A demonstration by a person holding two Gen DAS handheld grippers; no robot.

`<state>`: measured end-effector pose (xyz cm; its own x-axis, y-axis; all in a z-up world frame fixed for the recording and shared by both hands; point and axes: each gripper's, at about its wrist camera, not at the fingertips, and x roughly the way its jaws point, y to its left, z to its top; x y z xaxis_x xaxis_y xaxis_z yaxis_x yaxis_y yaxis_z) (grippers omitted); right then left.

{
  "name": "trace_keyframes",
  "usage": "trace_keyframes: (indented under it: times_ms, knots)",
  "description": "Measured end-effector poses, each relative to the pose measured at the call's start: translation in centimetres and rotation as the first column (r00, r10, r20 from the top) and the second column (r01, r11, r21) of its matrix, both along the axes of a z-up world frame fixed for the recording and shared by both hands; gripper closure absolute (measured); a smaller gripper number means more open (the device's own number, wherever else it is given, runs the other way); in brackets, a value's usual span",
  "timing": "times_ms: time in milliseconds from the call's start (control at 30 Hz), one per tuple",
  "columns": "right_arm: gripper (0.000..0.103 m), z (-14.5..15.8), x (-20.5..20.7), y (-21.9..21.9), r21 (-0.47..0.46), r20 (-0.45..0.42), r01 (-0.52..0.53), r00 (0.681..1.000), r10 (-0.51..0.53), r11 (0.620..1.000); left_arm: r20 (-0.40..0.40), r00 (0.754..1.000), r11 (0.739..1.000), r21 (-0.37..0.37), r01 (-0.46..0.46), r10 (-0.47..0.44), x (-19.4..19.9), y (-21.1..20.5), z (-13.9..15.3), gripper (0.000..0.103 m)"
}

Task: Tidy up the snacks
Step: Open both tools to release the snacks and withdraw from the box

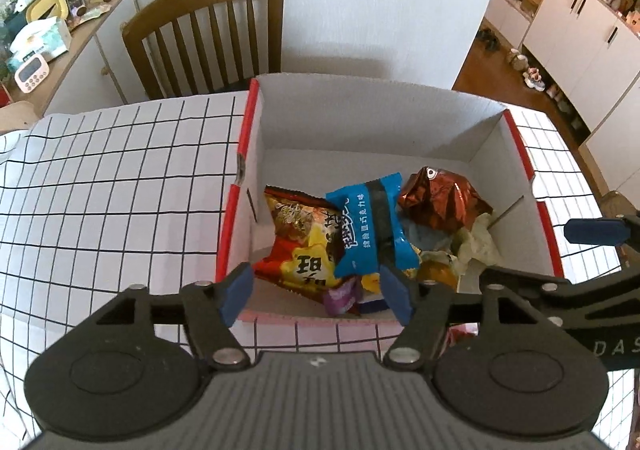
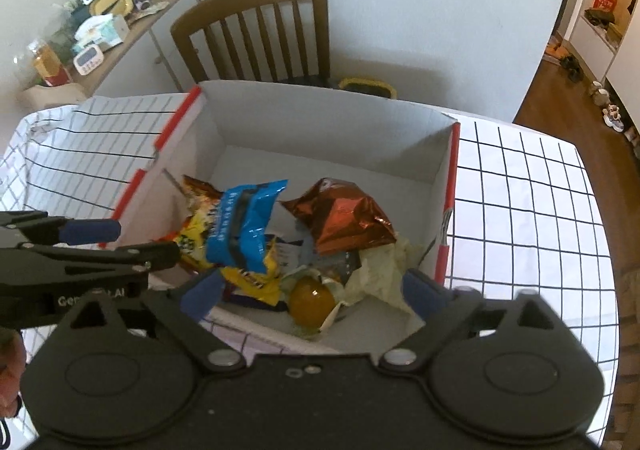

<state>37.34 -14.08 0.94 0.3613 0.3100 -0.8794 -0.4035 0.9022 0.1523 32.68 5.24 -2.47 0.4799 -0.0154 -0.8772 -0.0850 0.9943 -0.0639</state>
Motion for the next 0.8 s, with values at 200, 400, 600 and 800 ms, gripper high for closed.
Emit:
trace_keyframes:
  times_ms: [200, 400, 600, 800]
  knots:
    - [0.0, 1.5, -1.8, 0.0, 0.02, 0.014, 0.004, 1.0, -0.004, 1.0, 0.024, 1.0, 1.0, -0.013, -0.007, 0.008, -1.8, 0.5, 1.3, 0.028]
    - [0.0, 2.9, -3.8, -0.2, 0.034, 0.035, -0.023, 0.999, 0.022, 0.999, 0.052, 0.999, 1.0, -0.031, 0.002, -0.001, -4.0, 0.7, 2.6, 0.023]
    - [0.0, 4.2, -6.0, -0.6, 0.052, 0.051, -0.04, 0.998, 0.038, 0.998, 0.077, 0.997, 0.999, -0.031, 0.028, -0.026, -6.4, 0.4, 3.6, 0.019]
    - [0.0, 4.7, -8.5, -1.0, 0.054, 0.059, -0.071, 0.996, 0.068, 0.996, 0.086, 0.996, 0.998, -0.055, 0.044, -0.039, -9.2, 0.0, 4.0, 0.018]
